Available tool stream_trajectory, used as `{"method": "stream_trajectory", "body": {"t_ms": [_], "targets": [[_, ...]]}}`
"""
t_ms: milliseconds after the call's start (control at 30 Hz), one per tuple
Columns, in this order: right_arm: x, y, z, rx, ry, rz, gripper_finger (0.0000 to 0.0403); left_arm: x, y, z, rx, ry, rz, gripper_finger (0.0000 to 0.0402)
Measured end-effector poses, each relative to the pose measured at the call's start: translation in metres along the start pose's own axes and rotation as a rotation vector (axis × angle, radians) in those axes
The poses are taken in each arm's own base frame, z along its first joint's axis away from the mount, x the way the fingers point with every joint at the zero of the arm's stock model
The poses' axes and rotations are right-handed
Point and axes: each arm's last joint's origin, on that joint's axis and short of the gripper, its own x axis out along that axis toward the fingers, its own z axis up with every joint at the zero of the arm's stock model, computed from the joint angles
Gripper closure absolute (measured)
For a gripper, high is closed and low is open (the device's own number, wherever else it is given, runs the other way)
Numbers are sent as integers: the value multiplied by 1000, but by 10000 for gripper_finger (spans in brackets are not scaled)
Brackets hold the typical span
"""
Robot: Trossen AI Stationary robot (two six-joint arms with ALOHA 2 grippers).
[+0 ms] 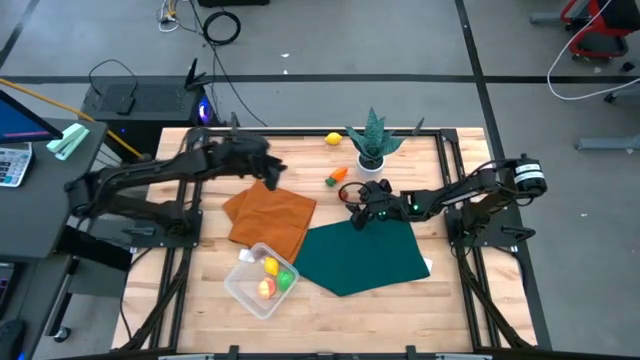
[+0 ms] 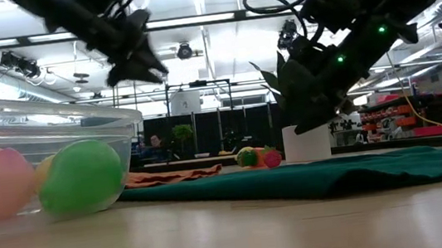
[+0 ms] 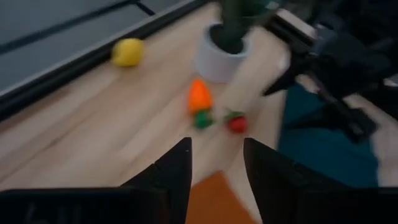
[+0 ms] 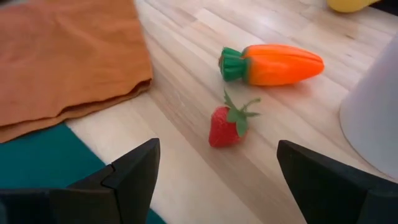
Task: Pick and placing Produce into tupperware
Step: Put the strawberry into the transparent container
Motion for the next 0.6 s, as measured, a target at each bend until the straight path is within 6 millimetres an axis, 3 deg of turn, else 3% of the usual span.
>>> {"method": "stream_trajectory", "body": {"t_ms": [200,400,600], "targets": [[10,3,4,-18,10,-14,112,-27,32,-23,-55,-46,62,258],[31,8,8,-25,42,-14,112,-45,37,-25,-40,-108,35,254],[54,12,11,-23,70,-34,112,-52,38,-24,-41,-134,22,265]]}}
